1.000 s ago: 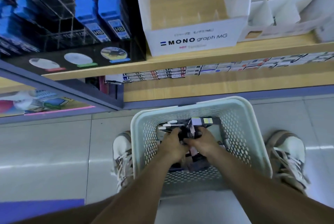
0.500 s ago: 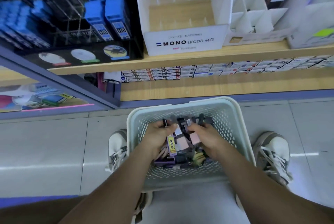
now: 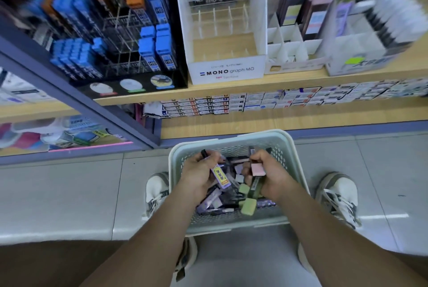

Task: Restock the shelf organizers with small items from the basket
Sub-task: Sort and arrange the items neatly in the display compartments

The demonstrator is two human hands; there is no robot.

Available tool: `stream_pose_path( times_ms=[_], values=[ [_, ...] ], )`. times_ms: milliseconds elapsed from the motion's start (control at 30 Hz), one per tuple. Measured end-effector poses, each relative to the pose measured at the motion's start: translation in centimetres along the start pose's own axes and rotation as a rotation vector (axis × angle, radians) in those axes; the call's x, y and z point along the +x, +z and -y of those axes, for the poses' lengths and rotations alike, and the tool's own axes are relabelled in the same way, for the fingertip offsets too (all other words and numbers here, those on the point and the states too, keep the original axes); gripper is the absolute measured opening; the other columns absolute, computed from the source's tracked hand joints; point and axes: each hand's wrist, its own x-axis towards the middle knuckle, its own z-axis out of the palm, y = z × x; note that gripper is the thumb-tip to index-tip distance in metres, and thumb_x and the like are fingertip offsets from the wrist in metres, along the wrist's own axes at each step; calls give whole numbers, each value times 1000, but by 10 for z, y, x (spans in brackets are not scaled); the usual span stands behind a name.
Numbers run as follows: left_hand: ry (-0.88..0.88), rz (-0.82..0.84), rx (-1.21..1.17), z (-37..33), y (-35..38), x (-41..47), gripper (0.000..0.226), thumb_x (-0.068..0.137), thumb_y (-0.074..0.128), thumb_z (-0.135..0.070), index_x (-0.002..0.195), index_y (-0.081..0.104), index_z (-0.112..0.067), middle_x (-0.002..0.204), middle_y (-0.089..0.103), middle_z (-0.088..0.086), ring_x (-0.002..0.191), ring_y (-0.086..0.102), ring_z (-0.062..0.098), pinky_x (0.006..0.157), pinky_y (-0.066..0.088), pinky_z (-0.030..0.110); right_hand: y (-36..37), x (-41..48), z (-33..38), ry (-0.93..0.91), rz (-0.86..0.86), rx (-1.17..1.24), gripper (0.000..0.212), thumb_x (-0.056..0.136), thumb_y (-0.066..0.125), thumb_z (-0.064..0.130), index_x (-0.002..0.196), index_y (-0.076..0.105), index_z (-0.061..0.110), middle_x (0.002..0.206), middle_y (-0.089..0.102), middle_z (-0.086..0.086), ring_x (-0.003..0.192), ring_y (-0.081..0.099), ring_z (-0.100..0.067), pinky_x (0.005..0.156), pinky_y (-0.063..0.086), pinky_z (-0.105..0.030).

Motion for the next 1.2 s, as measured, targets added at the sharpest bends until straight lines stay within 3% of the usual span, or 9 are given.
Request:
stream_pose_path(
  times_ms=[200,300,400,600,800,933,1000,1133,1200],
  values=[
    [-18,-62,-136,-12,24,-20,17,95,58,-19,87,57,-4,78,59,12,62,57,22,52,52,30,18,-21,1,-9,115,-55,3,86,52,8,87,53,5,63,53,-9,46,44,-16,37,40,-20],
    [-8,-73,-167,-21,33,-30,22,98,52,-23,100,56,-1,81,64,14,60,63,24,59,55,36,23,-33,4,-35,197,-219,20,87,69,23,89,62,4,68,56,-12,45,43,-16,38,39,-21],
    [48,-86,-88,-28,42,-36,20,99,49,-24,109,53,-7,83,65,13,56,64,21,52,54,30,24,-42,6,-99,246,-285,44,73,81,33,96,61,1,72,61,-14,48,45,-18,41,41,-23],
    [191,-60,244,-23,49,-43,27,100,43,-36,109,57,-14,103,68,11,93,66,28,89,53,47,33,-48,6,-250,89,-229,18,84,73,17,86,66,1,74,69,-19,56,63,-27,55,51,-33],
    [302,-192,424,-23,36,-44,38,97,48,-43,85,57,-8,78,61,10,68,55,22,60,40,28,30,-50,9,-227,104,-174,14,85,68,13,90,66,0,80,71,-18,61,63,-28,63,52,-39],
    [269,-238,278,-30,27,-44,35,93,56,-42,78,58,-11,74,58,3,72,52,21,71,40,31,25,-54,15,-210,131,-205,6,85,62,11,84,62,4,77,67,-10,58,56,-24,57,43,-33],
    [324,-289,244,-36,26,-45,38,94,55,-41,82,59,-5,74,56,5,70,49,21,66,39,31,26,-60,16,-193,137,-258,7,82,65,12,82,62,6,70,63,-7,53,51,-21,49,37,-28],
    [402,-353,197,-45,25,-51,40,96,50,-40,75,50,-6,63,46,4,63,43,21,56,32,30,30,-83,21,-154,195,-389,42,73,80,26,105,62,6,67,66,-5,48,55,-15,42,40,-24],
    [414,-343,184,-50,27,-60,40,97,48,-40,71,46,-9,62,44,5,61,42,21,56,32,30,34,-100,26,-171,208,-524,46,74,79,22,109,56,4,68,66,-5,47,56,-12,45,42,-25]
  ],
)
